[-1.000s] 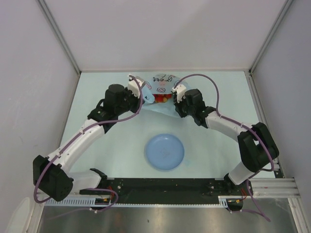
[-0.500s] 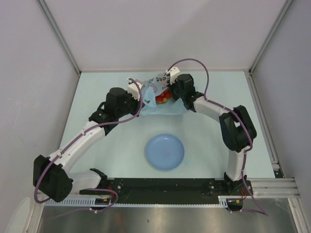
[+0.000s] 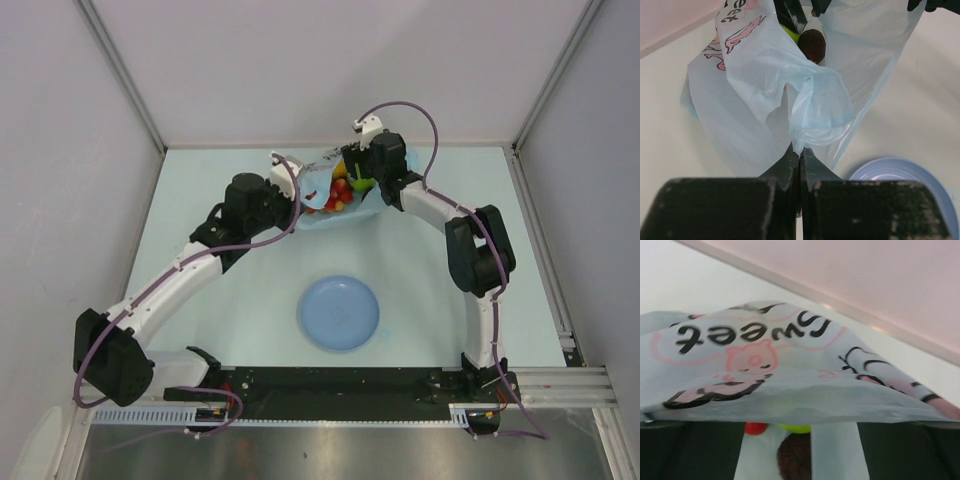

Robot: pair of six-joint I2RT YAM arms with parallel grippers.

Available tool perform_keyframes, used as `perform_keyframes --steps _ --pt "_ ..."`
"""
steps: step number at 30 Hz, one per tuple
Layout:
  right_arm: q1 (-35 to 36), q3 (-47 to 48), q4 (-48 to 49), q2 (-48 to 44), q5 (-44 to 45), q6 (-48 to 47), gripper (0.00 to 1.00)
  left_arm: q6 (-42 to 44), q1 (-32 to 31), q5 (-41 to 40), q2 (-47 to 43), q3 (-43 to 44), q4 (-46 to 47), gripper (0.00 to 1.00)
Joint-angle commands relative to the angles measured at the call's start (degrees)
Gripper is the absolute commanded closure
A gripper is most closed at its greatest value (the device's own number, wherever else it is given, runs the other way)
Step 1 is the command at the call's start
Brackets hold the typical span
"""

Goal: Take the fake fruits out of the plastic bag
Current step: Adjust the fake fruit in the plastic bag.

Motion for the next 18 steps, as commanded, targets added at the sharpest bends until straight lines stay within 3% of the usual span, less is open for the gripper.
perform_keyframes --steps 1,18 --pt "0.6 -1.5 -1.6 -0.8 -4.7 1.6 0.12 -1.0 -0.6 0.5 0.6 2.8 1.9 1.0" --pt "-0.1 1.9 -0.6 8.0 3.8 -4.1 0.04 -0.5 -1.4 1.3 2.7 3.7 2.4 1.0"
